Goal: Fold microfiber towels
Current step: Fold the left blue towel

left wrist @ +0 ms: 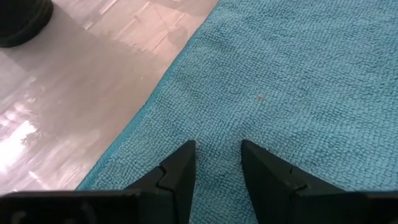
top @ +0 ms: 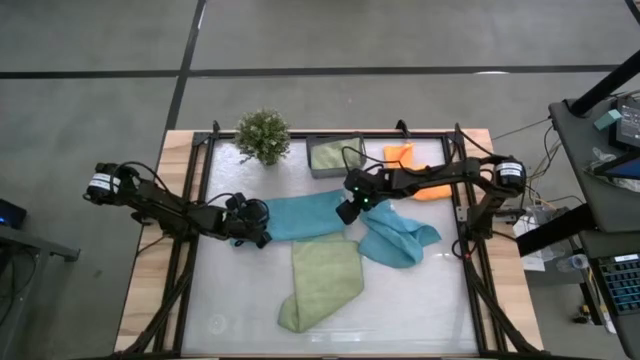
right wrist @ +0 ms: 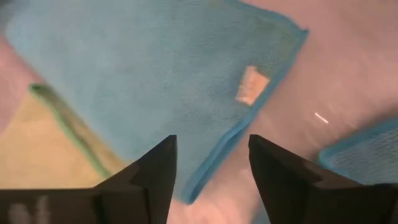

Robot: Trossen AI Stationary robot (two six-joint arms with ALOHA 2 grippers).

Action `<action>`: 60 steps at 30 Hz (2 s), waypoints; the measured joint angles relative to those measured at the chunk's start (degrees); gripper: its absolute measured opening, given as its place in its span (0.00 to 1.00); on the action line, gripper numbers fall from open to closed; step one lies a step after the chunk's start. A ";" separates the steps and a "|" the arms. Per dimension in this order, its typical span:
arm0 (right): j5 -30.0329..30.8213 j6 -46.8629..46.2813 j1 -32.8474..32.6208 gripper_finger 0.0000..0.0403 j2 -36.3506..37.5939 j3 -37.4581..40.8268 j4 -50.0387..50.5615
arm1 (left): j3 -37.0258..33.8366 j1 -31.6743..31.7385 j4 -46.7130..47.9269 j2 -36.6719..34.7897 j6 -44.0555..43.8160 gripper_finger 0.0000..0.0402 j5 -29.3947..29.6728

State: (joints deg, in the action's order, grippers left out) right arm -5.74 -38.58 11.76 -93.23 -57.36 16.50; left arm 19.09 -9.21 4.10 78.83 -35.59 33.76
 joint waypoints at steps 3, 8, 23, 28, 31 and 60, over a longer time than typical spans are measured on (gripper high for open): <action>0.06 -0.04 0.08 0.52 -2.39 0.00 -1.10 | 0.00 0.00 0.00 0.00 0.00 0.29 0.00; -1.36 -1.41 0.36 0.58 -5.99 -0.33 -4.95 | 0.00 0.00 -0.04 0.00 0.00 0.29 -0.04; -5.38 -0.88 0.64 0.40 -6.91 -0.26 -15.49 | 0.00 -0.01 -0.48 0.00 -0.10 0.29 0.22; -5.35 1.31 0.64 0.20 -6.91 -0.26 -15.54 | 0.00 -0.02 -0.50 0.00 -0.15 0.29 0.25; -5.22 2.58 0.64 0.08 -6.91 -0.26 -15.53 | 0.00 -0.02 -0.55 0.00 -0.15 0.29 0.41; 1.67 3.38 -1.47 0.03 3.13 -0.26 -12.91 | 4.84 -1.46 31.60 -23.53 -1.59 0.29 -20.48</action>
State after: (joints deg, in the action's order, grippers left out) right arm -4.07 -35.20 10.29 -90.10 -57.63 3.60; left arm 23.93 -10.68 35.69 55.30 -37.18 13.28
